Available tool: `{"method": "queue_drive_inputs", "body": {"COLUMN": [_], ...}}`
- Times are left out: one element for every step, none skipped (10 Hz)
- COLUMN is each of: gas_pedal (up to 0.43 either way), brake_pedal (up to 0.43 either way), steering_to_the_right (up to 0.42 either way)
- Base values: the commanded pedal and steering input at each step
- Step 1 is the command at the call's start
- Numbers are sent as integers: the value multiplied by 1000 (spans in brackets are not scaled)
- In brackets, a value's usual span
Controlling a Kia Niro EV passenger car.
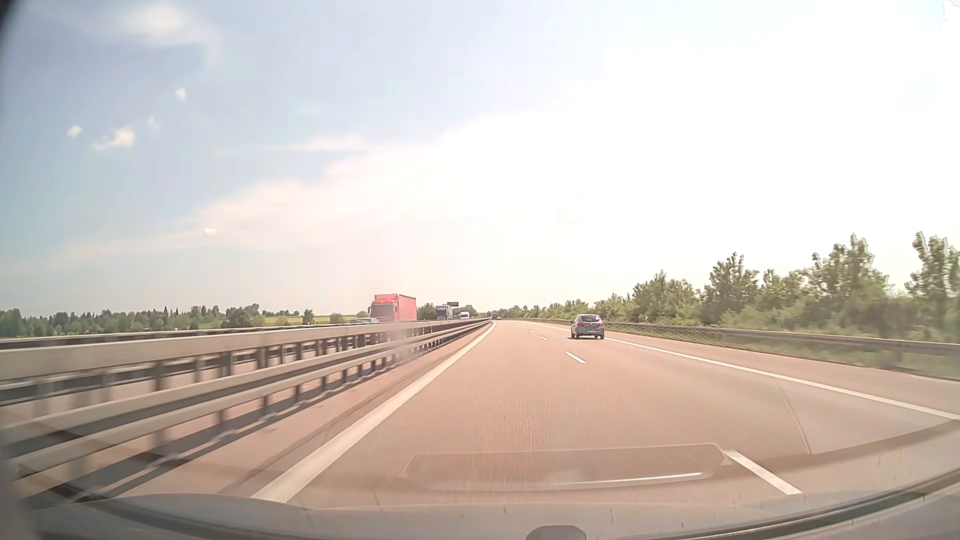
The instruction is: Follow the waypoints while adhering to traffic rules and regulations
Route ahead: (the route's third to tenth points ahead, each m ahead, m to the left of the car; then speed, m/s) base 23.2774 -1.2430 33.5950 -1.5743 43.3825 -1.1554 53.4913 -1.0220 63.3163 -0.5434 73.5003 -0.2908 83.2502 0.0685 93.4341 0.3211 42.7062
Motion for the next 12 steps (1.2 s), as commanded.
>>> {"method": "queue_drive_inputs", "body": {"gas_pedal": [1000, 1000, 992, 972, 961, 961, 933, 890, 850, 850, 850, 843], "brake_pedal": [0, 0, 0, 0, 0, 0, 0, 0, 0, 0, 0, 0], "steering_to_the_right": [-4, -4, -4, -4, -4, -4, -3, -3, -3, -4, -4, -3]}}
